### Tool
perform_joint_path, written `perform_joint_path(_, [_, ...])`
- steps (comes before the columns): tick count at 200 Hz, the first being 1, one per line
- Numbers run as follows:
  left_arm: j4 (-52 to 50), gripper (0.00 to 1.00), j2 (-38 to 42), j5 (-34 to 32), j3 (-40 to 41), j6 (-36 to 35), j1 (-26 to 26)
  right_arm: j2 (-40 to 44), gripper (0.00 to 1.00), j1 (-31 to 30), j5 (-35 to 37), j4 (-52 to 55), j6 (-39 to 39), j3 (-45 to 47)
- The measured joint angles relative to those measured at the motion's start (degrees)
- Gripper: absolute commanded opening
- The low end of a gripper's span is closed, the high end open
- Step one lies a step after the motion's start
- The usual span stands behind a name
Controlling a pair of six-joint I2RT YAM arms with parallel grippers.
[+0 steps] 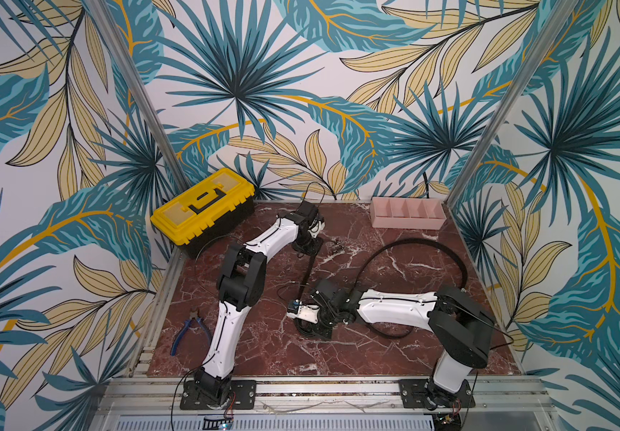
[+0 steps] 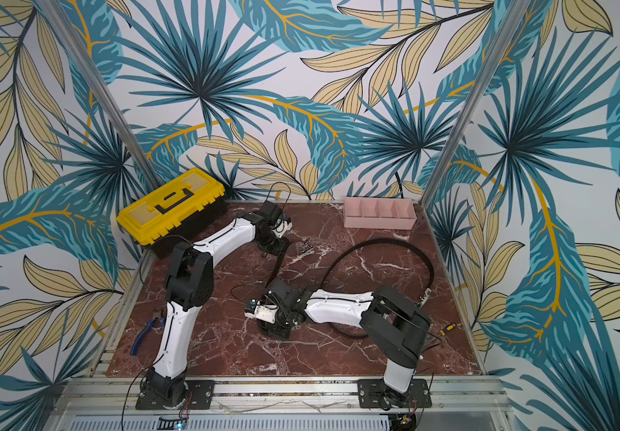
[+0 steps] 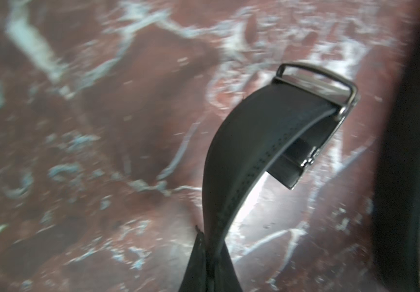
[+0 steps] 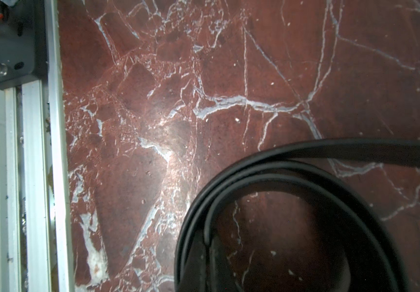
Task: Place the belts into the storage roll
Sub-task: Roll the belt at the center of the board.
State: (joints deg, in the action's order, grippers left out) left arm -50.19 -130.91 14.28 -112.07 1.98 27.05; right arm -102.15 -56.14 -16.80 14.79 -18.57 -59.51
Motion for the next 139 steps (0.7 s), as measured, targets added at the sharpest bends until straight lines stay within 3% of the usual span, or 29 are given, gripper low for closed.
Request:
perform_joint_path(60, [-3.0,0.0,1.4,0.3,4.8,-10.6,0.1,-7.6,0.0,-0.6,-0.4,-0.4,-3.0,-8.6])
perform_joint_path(139, [-5.5,0.0,1.6,-1.5,4.8,-14.2,0.0,-15.0,0.0,-1.7,-2.2,-1.0,-4.7,-18.1])
